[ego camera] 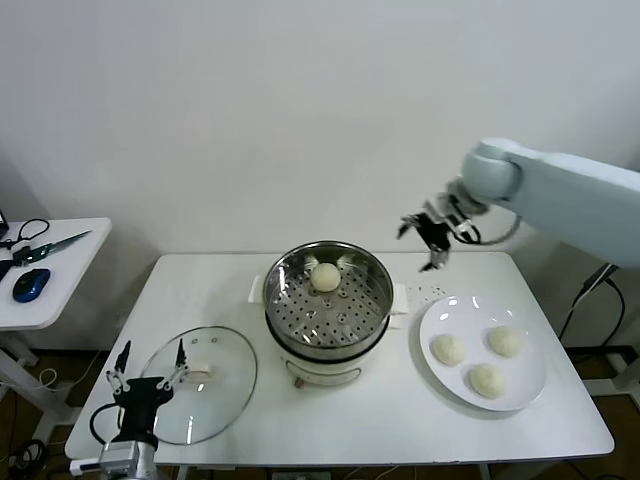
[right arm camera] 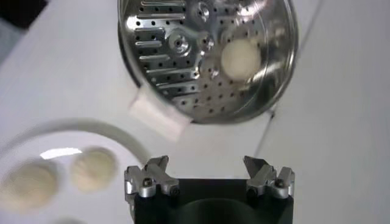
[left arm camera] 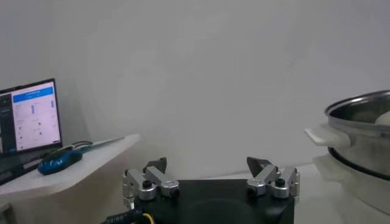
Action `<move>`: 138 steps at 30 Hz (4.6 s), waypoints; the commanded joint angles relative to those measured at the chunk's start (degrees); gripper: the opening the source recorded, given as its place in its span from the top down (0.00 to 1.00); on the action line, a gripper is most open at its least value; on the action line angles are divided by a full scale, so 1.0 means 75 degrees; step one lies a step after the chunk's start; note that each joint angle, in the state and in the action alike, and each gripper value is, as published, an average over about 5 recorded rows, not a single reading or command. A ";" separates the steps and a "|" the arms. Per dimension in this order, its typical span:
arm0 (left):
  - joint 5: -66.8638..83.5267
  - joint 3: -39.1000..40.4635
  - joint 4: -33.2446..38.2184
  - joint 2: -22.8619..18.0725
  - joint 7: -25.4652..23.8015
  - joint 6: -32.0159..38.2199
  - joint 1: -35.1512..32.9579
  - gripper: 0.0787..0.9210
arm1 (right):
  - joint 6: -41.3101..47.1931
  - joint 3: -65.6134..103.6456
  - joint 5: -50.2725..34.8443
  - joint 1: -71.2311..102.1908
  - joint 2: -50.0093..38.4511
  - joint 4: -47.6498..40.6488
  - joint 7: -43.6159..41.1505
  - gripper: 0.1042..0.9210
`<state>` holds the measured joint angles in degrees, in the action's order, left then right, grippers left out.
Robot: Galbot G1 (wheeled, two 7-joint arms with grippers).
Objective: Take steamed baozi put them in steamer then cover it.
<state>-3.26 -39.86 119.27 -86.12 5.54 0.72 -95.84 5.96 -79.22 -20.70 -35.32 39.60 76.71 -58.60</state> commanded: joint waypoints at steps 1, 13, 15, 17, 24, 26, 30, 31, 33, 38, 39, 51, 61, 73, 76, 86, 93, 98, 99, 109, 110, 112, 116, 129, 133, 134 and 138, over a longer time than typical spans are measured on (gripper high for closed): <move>-0.0003 -0.0023 0.0039 -0.0002 0.0001 -0.0027 -0.0036 0.12 | 0.1281 0.0679 -0.0421 0.1813 -0.1465 0.0118 -0.0054 0.12; -0.0061 -0.0040 0.0007 -0.0048 -0.0003 -0.0002 -0.0133 0.12 | 0.1180 0.2623 0.1399 0.4296 -0.0847 -0.0581 0.0033 0.12; -0.0062 -0.0046 -0.0007 -0.0060 -0.0002 0.0015 -0.0159 0.12 | 0.1160 0.2713 0.1536 0.4394 -0.0682 -0.0721 0.0068 0.12; -0.0062 -0.0055 -0.0017 -0.0071 -0.0002 0.0033 -0.0187 0.12 | 0.1146 0.2805 0.1605 0.4482 -0.0539 -0.0847 0.0098 0.12; -0.0054 -0.0096 -0.0091 -0.0072 0.0001 0.0087 -0.0240 0.12 | 0.1151 0.3072 0.1585 0.4680 -0.0126 -0.1162 0.0162 0.12; -0.0054 -0.0094 -0.0110 -0.0076 0.0002 0.0088 -0.0238 0.12 | 0.1156 0.3100 0.1584 0.4702 -0.0040 -0.1223 0.0173 0.12; -0.0055 -0.0079 -0.0137 -0.0087 0.0001 0.0089 -0.0231 0.12 | 0.1154 0.3130 0.1622 0.4744 0.0066 -0.1302 0.0191 0.12; -0.0056 -0.0076 -0.0143 -0.0087 0.0002 0.0090 -0.0227 0.12 | 0.1152 0.3142 0.1627 0.4751 0.0088 -0.1328 0.0191 0.12; -0.0058 -0.0070 -0.0152 -0.0087 0.0003 0.0089 -0.0217 0.12 | 0.1140 0.3154 0.1635 0.4751 0.0128 -0.1392 0.0182 0.12; -0.0065 -0.0064 -0.0161 -0.0094 0.0005 0.0087 -0.0207 0.12 | 0.1095 0.3146 0.1629 0.4717 0.0195 -0.1513 0.0097 0.14; -0.0066 -0.0064 -0.0164 -0.0095 0.0006 0.0087 -0.0208 0.12 | 0.1086 0.3140 0.1624 0.4702 0.0194 -0.1519 0.0073 0.16; -0.0066 -0.0036 -0.0138 -0.0129 0.0011 0.0113 -0.0259 0.12 | 0.1083 0.2839 0.1237 0.4094 -0.0075 -0.1342 0.0064 0.31; -0.0023 0.0040 -0.0007 -0.0115 0.0006 0.0107 -0.0308 0.12 | 0.1105 0.0455 -0.0579 0.0435 -0.0039 -0.1023 0.0062 0.31; 0.0180 0.0372 0.0176 0.0093 0.0032 0.0181 -0.0460 0.12 | 0.1652 -0.1397 -0.3869 -0.2432 0.2149 -0.0790 0.0640 0.30; 0.0153 0.0480 0.0266 0.0115 0.0031 0.0185 -0.0505 0.12 | 0.1796 -0.1540 -0.4322 -0.2463 0.2817 -0.0766 0.0877 0.29; 0.0210 0.0615 0.0381 0.0150 0.0040 0.0199 -0.0604 0.12 | 0.2066 -0.1626 -0.4569 -0.1544 0.4824 -0.1225 0.1366 0.29; 0.0234 0.0542 0.0361 0.0206 0.0041 0.0193 -0.0600 0.12 | 0.2199 -0.1649 -0.4478 -0.0689 0.5377 -0.1382 0.1591 0.29; 0.0244 0.0520 0.0319 0.0200 0.0042 0.0203 -0.0611 0.12 | 0.2243 -0.1753 -0.4311 -0.0274 0.5416 -0.1378 0.1678 0.29; 0.0246 0.0520 0.0305 0.0195 0.0043 0.0208 -0.0613 0.12 | 0.2242 -0.1774 -0.4269 -0.0212 0.5412 -0.1380 0.1681 0.29; 0.0249 0.0518 0.0222 0.0189 0.0044 0.0213 -0.0565 0.12 | 0.2255 -0.1741 -0.4084 0.0155 0.5411 -0.1496 0.1749 0.28; 0.0248 0.0518 0.0220 0.0185 0.0043 0.0209 -0.0556 0.12 | 0.2257 -0.1738 -0.4062 0.0175 0.5412 -0.1500 0.1746 0.28; 0.0246 0.0522 0.0215 0.0177 0.0041 0.0204 -0.0544 0.12 | 0.2264 -0.1731 -0.4017 0.0209 0.5413 -0.1504 0.1742 0.28; 0.0241 0.0530 0.0198 0.0163 0.0039 0.0203 -0.0532 0.12 | 0.2312 -0.1712 -0.3929 0.0242 0.5407 -0.1519 0.1752 0.25; 0.0216 0.0527 0.0229 0.0155 0.0045 0.0170 -0.0506 0.12 | 0.1940 -0.1591 -0.3493 -0.0871 0.4461 -0.0961 0.0898 0.12; 0.0171 0.0550 0.0254 0.0141 0.0046 0.0134 -0.0494 0.12 | 0.1542 -0.1653 -0.3008 -0.1547 0.3536 -0.0540 0.0352 0.12; 0.0158 0.0555 0.0254 0.0138 0.0046 0.0129 -0.0492 0.12 | 0.1477 -0.1654 -0.2974 -0.1699 0.3249 -0.0431 0.0274 0.12; 0.0128 0.0544 0.0248 0.0136 0.0045 0.0119 -0.0486 0.12 | 0.1258 -0.1923 -0.2806 -0.2286 0.2084 0.0178 -0.0001 0.12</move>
<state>-2.17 -35.76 121.16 -85.07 5.89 1.67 -99.52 18.34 -92.27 -44.77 -45.34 66.16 72.80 -54.20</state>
